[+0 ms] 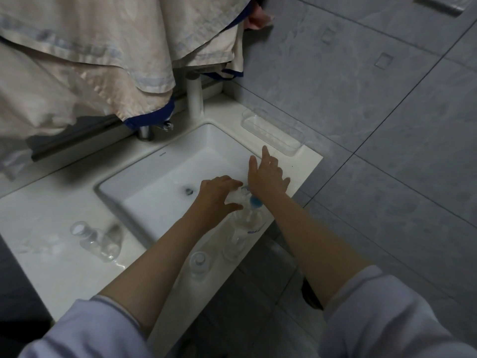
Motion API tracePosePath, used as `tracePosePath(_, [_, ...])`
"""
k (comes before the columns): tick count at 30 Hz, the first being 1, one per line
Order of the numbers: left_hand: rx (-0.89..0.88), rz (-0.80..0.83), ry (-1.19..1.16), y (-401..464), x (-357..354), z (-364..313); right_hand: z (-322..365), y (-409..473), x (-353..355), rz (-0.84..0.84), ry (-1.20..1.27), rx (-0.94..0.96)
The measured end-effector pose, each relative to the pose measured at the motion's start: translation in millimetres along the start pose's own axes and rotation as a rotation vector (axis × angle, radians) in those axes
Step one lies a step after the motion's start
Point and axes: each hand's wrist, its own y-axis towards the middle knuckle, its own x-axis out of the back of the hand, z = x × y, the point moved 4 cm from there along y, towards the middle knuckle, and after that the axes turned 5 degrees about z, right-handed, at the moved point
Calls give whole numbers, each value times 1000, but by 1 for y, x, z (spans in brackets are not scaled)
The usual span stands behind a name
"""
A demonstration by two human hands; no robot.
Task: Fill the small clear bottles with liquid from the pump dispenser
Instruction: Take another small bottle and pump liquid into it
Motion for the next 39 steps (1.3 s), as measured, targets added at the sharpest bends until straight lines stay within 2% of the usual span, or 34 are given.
tracePosePath(10, [-11,48,57,-1,2,-3,-3,-2,-6,57,-28,-20])
tracePosePath(14, [20,70,120,5,3,-5,0,1,-1,-7,-18,24])
tracePosePath(21, [-29,12,26,-3,1,-2,-4,-4,-10,-2,-69,-8])
tracePosePath(24, [9,25,31,-1,-2,-2,-4,1,-5,38,-35,-23])
tracePosePath(29, [60,34,14,5,-3,-1,-2,2,-2,15,0,-16])
tracePosePath(32, [18,16,-27,1,-2,-2,-4,-2,-6,12,-48,-14])
tracePosePath(39, [14,42,21,1,0,-3,0,-1,-2,47,-44,-2])
